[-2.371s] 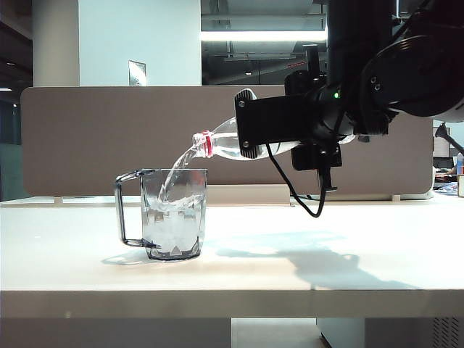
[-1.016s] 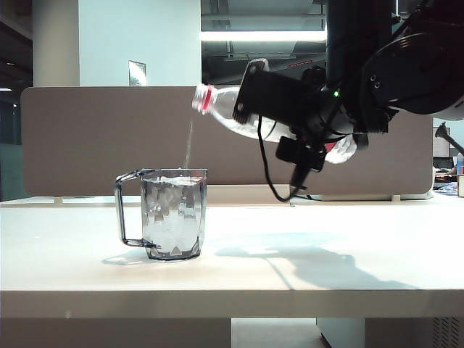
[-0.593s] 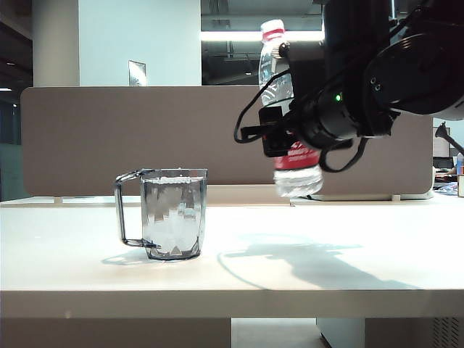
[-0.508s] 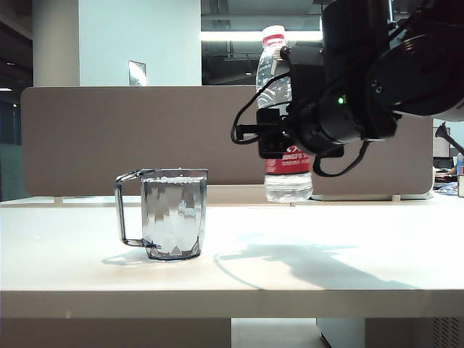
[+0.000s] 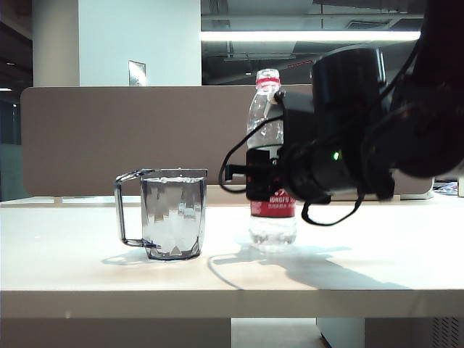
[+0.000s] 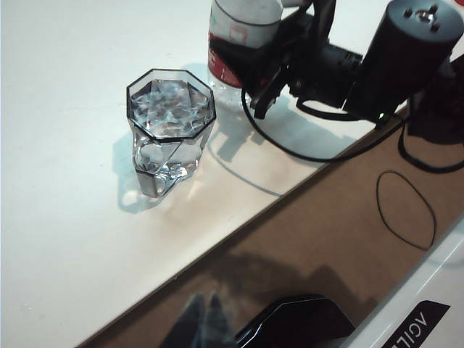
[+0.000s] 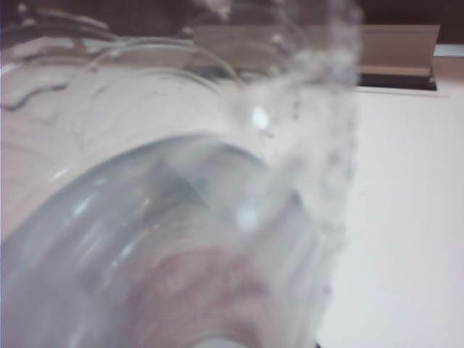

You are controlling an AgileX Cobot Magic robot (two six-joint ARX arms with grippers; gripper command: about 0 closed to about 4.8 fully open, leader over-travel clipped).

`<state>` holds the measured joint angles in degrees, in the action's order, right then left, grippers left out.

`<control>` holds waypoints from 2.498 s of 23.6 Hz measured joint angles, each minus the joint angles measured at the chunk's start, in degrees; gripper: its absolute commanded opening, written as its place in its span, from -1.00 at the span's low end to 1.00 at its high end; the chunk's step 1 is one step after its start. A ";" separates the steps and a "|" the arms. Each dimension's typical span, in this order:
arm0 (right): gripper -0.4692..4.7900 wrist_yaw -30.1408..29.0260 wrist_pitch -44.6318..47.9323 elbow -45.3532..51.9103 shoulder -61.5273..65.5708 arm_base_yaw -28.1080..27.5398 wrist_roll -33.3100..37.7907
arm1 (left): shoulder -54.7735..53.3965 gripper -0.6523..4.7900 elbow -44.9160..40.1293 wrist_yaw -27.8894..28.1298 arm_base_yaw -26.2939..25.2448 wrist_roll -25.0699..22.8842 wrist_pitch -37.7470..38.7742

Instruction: Pick up the mineral water bottle on the table and pour water into the mug until it's full.

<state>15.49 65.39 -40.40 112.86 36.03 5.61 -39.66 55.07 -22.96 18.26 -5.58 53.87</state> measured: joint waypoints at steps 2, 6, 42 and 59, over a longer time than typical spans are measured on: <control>0.05 -0.02 2.10 0.00 1.25 0.37 0.22 | 0.00 -0.78 0.00 0.00 0.02 0.00 0.00; 0.14 -0.31 4.72 -0.02 2.78 1.33 0.42 | 0.00 -0.78 0.00 0.00 0.02 0.00 0.02; -0.84 -3.06 13.68 36.09 -21.49 1.75 1.38 | 0.02 -0.78 0.00 0.00 0.02 0.00 0.02; -0.84 -5.01 -22.38 40.02 -53.99 3.02 2.16 | 0.02 -0.78 0.00 0.00 0.02 0.00 0.00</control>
<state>10.48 43.00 -0.38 58.87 39.05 7.77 -39.64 55.07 -22.96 18.28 -5.58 53.87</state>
